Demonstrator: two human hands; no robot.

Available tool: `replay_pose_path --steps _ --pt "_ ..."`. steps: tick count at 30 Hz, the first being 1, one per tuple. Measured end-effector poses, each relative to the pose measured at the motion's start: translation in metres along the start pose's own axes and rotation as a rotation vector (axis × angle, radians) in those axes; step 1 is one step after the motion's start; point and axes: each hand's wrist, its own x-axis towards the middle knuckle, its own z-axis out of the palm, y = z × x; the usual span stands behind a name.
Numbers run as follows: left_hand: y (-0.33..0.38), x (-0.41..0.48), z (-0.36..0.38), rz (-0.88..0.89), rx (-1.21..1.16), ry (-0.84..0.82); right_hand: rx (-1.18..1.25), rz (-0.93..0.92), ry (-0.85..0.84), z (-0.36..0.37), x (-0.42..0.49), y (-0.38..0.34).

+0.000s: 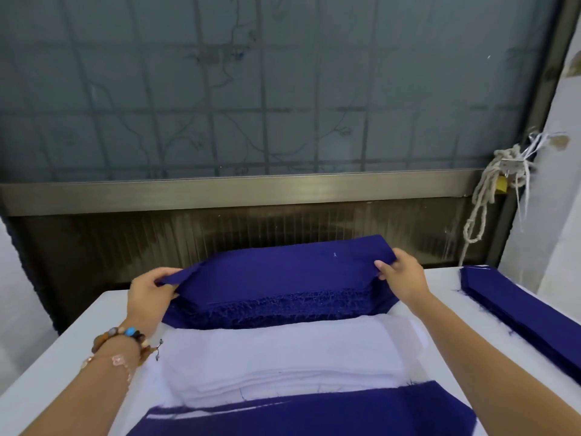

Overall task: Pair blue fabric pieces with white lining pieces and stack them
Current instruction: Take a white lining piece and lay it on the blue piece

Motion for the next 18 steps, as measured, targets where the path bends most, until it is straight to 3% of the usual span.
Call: replay_pose_path --steps 2,4,10,14,18 --pt "0.008 -0.009 -0.008 -0.112 -0.245 0.048 0.169 -0.001 -0.037 -0.01 -0.01 -0.006" --pt "0.017 -0.018 -0.016 -0.175 -0.347 0.071 0.269 0.005 -0.079 -0.021 -0.02 -0.01" --pt "0.03 -0.064 -0.047 -0.192 -0.138 0.041 0.43 0.206 -0.137 -0.046 -0.07 -0.003" --pt "0.026 -0.107 -0.064 -0.195 -0.023 0.007 0.32 0.31 -0.103 -0.062 -0.118 0.015" --pt "0.014 -0.148 -0.072 -0.155 0.108 -0.072 0.205 0.264 -0.093 -0.079 -0.163 0.036"
